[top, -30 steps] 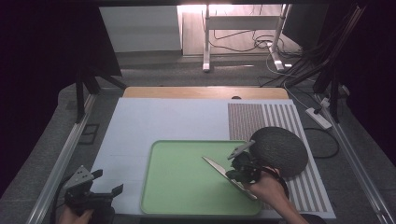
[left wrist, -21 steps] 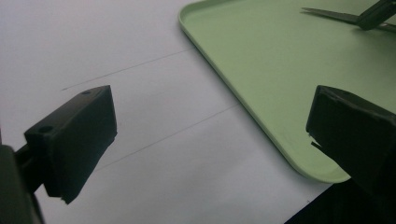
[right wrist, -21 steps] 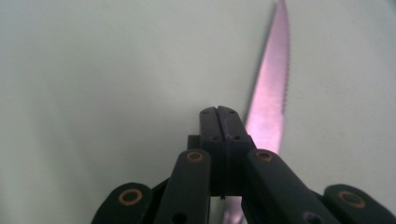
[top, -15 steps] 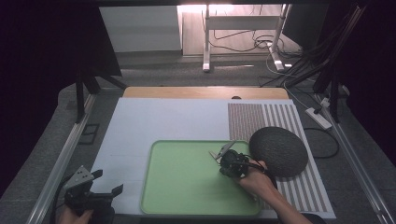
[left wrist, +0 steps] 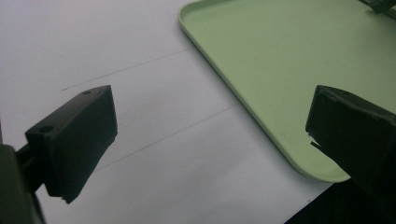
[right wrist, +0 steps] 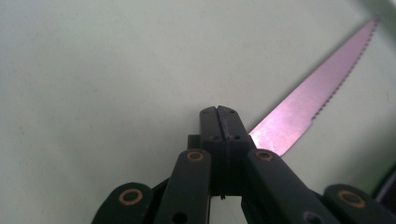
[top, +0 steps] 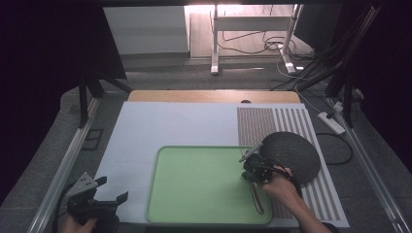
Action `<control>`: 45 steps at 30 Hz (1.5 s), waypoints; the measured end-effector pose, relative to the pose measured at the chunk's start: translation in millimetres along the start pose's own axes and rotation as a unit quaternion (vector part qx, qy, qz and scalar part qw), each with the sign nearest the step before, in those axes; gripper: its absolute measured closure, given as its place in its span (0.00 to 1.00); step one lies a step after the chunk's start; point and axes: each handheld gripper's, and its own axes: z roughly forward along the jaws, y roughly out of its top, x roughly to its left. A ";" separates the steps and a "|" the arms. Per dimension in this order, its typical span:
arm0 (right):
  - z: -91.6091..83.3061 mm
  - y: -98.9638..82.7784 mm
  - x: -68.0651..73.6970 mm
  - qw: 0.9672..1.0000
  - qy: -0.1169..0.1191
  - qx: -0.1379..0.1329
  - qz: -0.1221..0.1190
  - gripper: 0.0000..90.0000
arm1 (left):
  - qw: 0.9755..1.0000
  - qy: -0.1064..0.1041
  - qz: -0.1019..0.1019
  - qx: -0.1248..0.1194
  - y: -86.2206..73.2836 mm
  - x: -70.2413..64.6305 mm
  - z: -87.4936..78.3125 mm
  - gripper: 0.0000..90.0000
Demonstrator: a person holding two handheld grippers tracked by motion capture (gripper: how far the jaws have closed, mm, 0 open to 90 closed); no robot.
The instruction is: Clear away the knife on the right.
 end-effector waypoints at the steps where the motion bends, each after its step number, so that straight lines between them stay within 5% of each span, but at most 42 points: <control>1: -2.0 -3.8 -2.6 1.000 -0.001 0.001 0.005 1.00 | 1.000 0.000 0.000 0.000 0.0 0.0 0.0 0.03; 20: -11.8 -22.1 -16.0 0.999 0.007 0.007 0.031 1.00 | 1.000 0.000 0.001 -0.001 -0.1 -0.2 0.0 0.03; 31: -16.2 -16.4 -16.4 0.997 0.006 -0.024 0.079 0.82 | 1.000 -0.001 -0.001 -0.001 0.0 0.2 0.0 0.03; 45: -25.1 -14.4 -12.9 0.995 0.007 -0.046 0.092 0.51 | 1.000 -0.001 -0.001 -0.001 -0.1 0.1 0.0 0.03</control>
